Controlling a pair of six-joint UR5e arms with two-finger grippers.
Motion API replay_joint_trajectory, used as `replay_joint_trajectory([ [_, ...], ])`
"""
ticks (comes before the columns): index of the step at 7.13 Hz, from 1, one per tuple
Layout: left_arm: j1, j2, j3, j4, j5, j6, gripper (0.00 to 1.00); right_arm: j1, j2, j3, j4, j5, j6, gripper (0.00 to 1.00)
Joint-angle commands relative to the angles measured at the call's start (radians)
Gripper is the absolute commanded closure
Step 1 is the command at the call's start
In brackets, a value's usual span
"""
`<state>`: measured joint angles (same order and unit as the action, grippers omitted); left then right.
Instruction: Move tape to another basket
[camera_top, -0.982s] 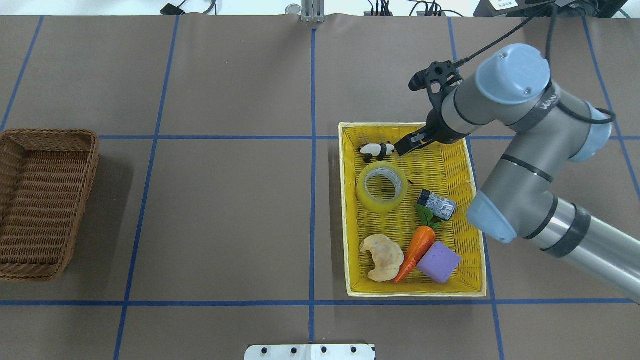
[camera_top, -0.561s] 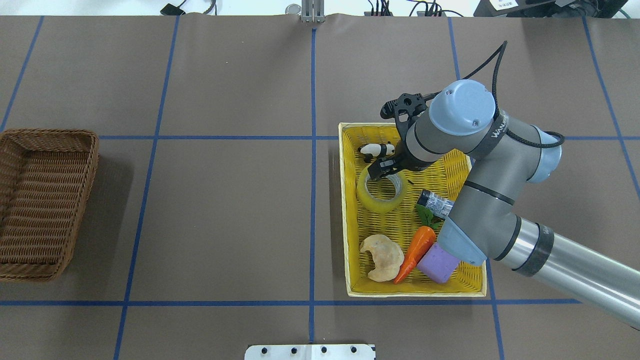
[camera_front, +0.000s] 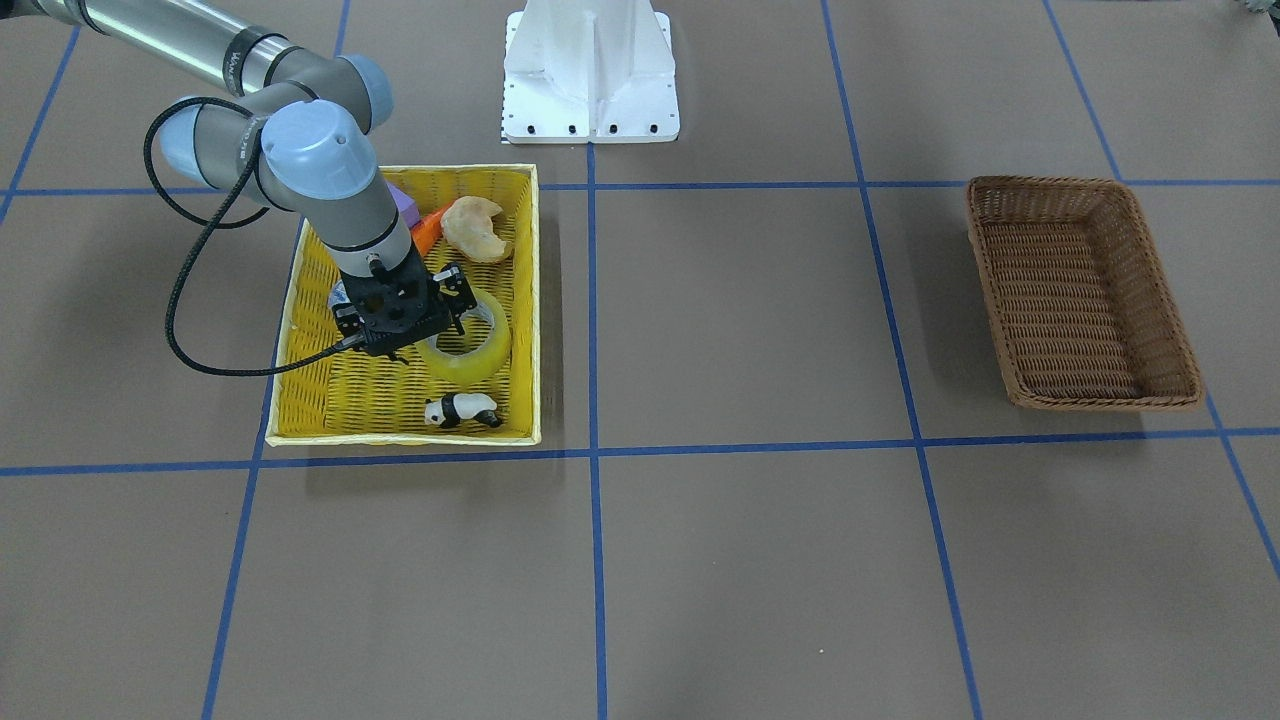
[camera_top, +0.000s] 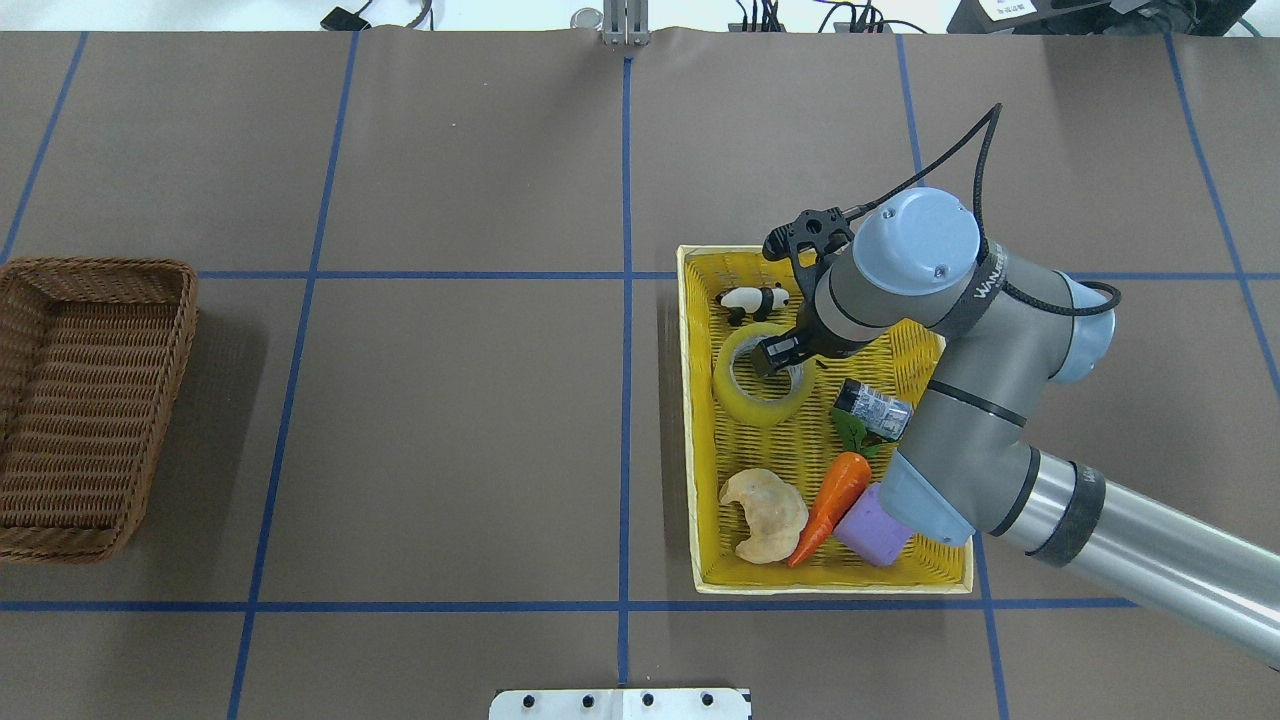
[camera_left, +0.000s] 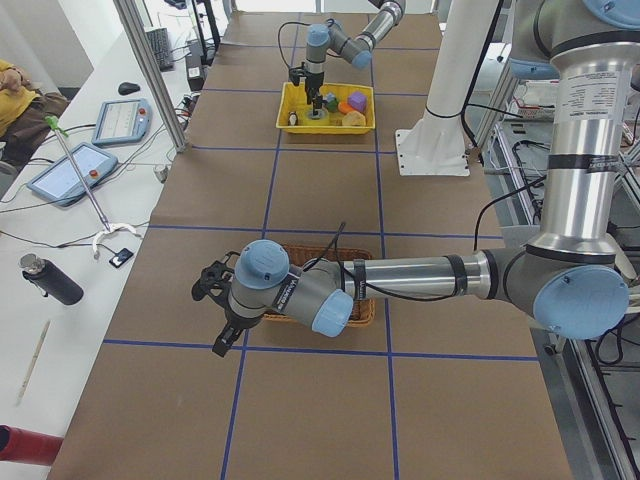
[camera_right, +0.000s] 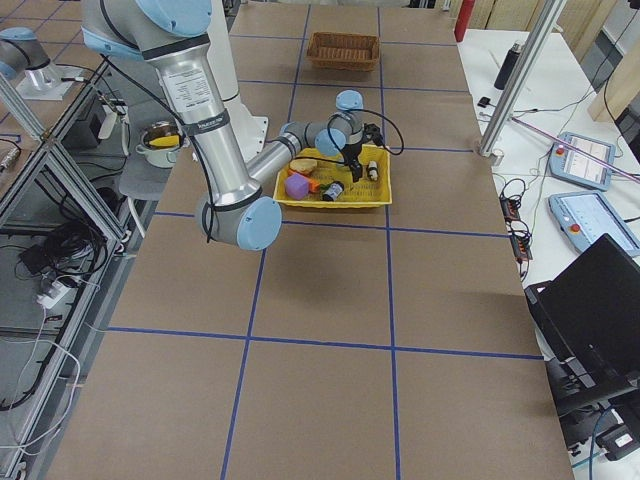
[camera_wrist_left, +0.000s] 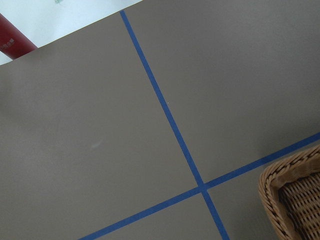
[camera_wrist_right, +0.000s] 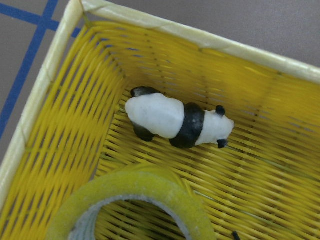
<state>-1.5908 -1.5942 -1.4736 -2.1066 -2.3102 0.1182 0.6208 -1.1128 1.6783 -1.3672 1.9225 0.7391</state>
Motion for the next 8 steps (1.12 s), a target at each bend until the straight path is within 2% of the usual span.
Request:
replay_joint_trajectory([
  [1, 0.0, -0.001, 0.003, -0.001, 0.0, 0.0, 0.01, -0.007, -0.004, -0.015, -0.001, -0.01, -0.026, 0.81],
  [2, 0.0, -0.001, -0.001, -0.001, 0.0, 0.001, 0.0, -0.007, -0.004, -0.008, -0.001, -0.004, -0.027, 1.0],
  [4, 0.0, -0.001, 0.002, -0.013, 0.0, 0.0, 0.01, 0.022, -0.002, 0.006, -0.001, 0.009, -0.03, 1.0],
  [6, 0.002, -0.001, 0.003, -0.016, 0.0, 0.001, 0.01, 0.066, 0.004, 0.065, -0.001, 0.007, -0.027, 1.0],
  [8, 0.002, 0.0, 0.003, -0.03, -0.003, 0.005, 0.0, 0.091, 0.046, 0.092, 0.0, -0.002, 0.05, 1.0],
])
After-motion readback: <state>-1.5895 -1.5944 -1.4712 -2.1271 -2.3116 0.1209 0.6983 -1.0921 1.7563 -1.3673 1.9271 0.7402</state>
